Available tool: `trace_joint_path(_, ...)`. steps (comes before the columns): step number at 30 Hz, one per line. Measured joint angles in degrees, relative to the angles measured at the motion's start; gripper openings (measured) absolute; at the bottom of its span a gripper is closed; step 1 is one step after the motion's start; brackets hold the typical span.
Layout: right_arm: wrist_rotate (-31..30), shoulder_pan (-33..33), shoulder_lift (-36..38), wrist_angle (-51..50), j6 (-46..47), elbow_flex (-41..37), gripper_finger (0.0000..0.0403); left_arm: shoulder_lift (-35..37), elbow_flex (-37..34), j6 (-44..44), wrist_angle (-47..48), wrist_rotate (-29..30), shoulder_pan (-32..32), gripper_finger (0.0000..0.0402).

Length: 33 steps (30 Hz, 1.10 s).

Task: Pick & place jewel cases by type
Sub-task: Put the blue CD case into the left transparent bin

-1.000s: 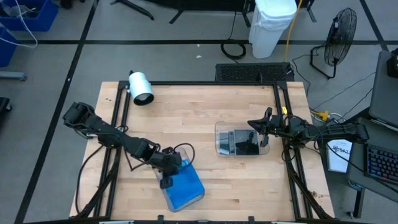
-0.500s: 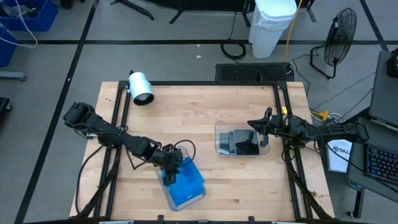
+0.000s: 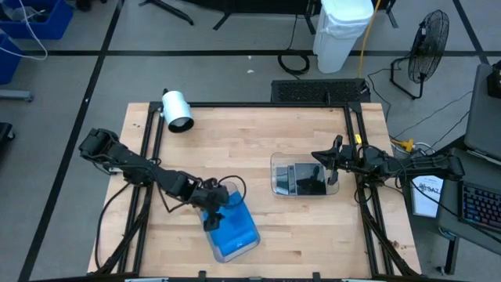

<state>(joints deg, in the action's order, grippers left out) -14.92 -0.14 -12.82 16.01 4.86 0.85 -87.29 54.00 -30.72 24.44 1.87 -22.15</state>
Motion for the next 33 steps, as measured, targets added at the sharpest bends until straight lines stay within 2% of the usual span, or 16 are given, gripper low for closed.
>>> trace_joint_path(3, 0.0, 0.0, 0.0, 0.0, 0.0, 0.0, 0.0004, 0.0, 0.1, -0.7, 2.5, 4.9, 0.3, 0.0293)
trace_joint_path(12, 0.0, 0.0, 0.0, 0.0, 0.0, 0.0, 0.0004, 0.0, 0.0, 1.0, 4.6, 12.2, 2.0, 0.0294)
trace_joint_path(23, 0.0, 0.0, 0.0, 0.0, 0.0, 0.0, 0.0004, 0.0, 0.0, 4.8, 5.0, 12.3, 2.3, 0.0294)
trace_joint_path(29, 0.0, 0.0, 0.0, 0.0, 0.0, 0.0, 0.0004, 3.1, -0.1, 6.4, 4.4, 11.8, 2.3, 0.0294)
trace_joint_path(33, 0.0, 0.0, 0.0, 0.0, 0.0, 0.0, 0.0004, 6.0, 0.0, 6.4, 5.5, 15.2, 2.3, 0.0294)
